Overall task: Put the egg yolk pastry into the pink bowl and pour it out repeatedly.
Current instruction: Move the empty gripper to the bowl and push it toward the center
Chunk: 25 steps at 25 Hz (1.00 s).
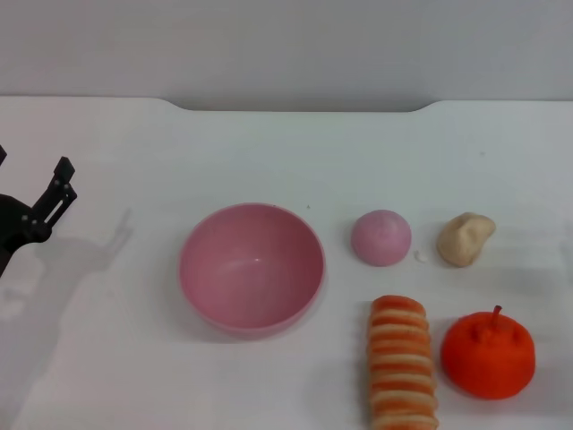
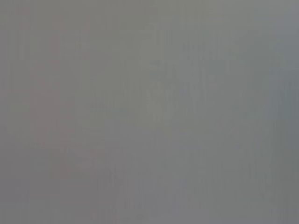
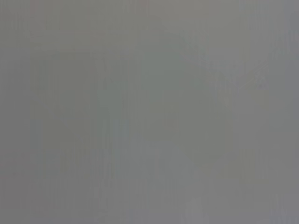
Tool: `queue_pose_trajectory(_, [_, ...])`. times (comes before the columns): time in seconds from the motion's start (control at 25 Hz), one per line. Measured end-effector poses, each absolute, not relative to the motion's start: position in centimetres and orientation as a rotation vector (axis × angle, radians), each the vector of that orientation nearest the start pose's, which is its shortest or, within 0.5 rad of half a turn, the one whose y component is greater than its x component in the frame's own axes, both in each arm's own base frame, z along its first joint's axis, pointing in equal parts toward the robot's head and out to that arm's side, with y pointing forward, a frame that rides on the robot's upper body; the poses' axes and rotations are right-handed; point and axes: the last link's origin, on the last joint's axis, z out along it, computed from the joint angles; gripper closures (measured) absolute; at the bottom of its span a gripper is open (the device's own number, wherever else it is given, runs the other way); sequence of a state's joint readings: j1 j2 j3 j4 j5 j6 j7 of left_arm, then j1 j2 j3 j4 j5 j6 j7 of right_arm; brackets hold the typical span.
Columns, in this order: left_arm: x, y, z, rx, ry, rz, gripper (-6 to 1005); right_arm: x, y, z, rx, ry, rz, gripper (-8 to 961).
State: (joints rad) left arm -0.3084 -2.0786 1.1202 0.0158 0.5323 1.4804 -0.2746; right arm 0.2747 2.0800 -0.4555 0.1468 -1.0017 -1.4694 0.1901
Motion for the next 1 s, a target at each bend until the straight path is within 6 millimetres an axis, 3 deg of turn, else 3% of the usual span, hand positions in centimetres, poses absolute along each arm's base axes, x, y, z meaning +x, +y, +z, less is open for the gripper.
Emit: queue_pose_trajectory(1.0, [-34.29,27.02,-0.1,-1.701,-0.414,-0.805,166,37.03,23.78,-0.98,-1.505,0.599,0.702,410])
